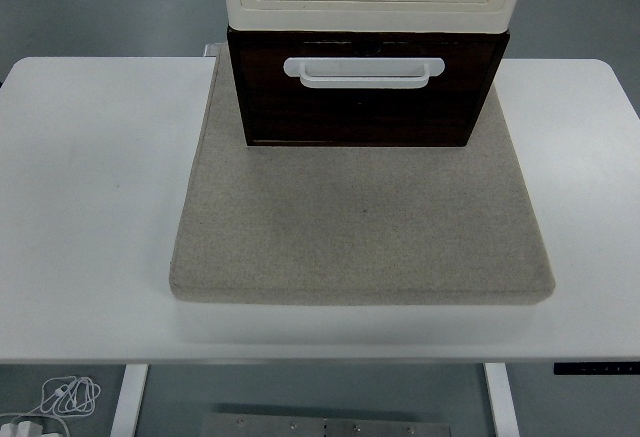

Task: Open the drawer under the combination cabinet

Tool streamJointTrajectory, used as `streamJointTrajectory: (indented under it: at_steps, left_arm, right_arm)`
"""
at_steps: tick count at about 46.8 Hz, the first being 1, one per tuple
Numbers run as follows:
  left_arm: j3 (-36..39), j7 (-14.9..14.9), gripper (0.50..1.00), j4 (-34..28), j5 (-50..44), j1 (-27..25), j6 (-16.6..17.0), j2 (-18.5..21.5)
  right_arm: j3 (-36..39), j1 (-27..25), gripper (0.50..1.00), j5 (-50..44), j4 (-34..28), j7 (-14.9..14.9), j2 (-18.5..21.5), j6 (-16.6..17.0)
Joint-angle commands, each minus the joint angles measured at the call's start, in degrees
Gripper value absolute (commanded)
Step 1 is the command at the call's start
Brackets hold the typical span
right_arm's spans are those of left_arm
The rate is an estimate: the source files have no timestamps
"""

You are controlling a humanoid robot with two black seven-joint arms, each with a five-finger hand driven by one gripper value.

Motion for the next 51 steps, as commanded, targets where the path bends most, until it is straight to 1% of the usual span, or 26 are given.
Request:
streamJointTrajectory:
  at_steps: [1, 4, 10, 19, 23, 33, 39, 43, 46, 51]
  left_arm:
    - [3.6, 0.3, 1.000, -2.5, 0.1, -3.4, -0.2, -0.1]
    - [5.3, 0.4, 1.000, -5.2, 0.1, -4.6, -0.4, -0.1]
    - [6.2, 0.8, 1.000, -12.3, 0.9, -5.7, 0.1, -0.1]
    - [6.3, 3.5, 1.000, -21.3, 10.0, -5.2, 0.1, 0.4]
    - [7.5, 4.7, 1.000, -24.7, 11.1, -4.9, -0.1, 0.8]
    - [15.7, 6.6, 1.000, -33.9, 11.2, -6.0, -0.2, 2.8]
    - [20.6, 7.6, 1.000, -37.8, 11.3, -6.4, -0.5, 3.8]
    - [25.4, 8.3, 1.000, -40.0, 11.3, -7.8, -0.9, 4.6]
    - [28.7, 8.4, 1.000, -41.4, 11.3, -9.3, -1.7, 5.3]
    - [32.1, 9.7, 1.000, -42.1, 11.3, -10.5, -4.8, 5.9]
  right_arm:
    - [0.0, 0.0, 0.926, 0.0, 0.0, 0.0, 0.0, 0.0]
    - [0.0, 0.0, 0.926, 0.0, 0.0, 0.0, 0.0, 0.0]
    - [0.0, 0.0, 0.926, 0.0, 0.0, 0.0, 0.0, 0.0]
    - [0.0, 0.0, 0.926, 0.0, 0.0, 0.0, 0.0, 0.0]
    - [0.0, 0.0, 0.926, 0.0, 0.0, 0.0, 0.0, 0.0]
    - [0.0, 0.0, 0.926, 0.0, 0.0, 0.0, 0.0, 0.0]
    - [0.0, 0.0, 0.926, 0.0, 0.0, 0.0, 0.0, 0.0]
    - [0.0, 0.0, 0.926, 0.0, 0.0, 0.0, 0.0, 0.0]
    - [0.0, 0.0, 0.926, 0.0, 0.0, 0.0, 0.0, 0.0]
    - [0.0, 0.0, 0.926, 0.0, 0.0, 0.0, 0.0, 0.0]
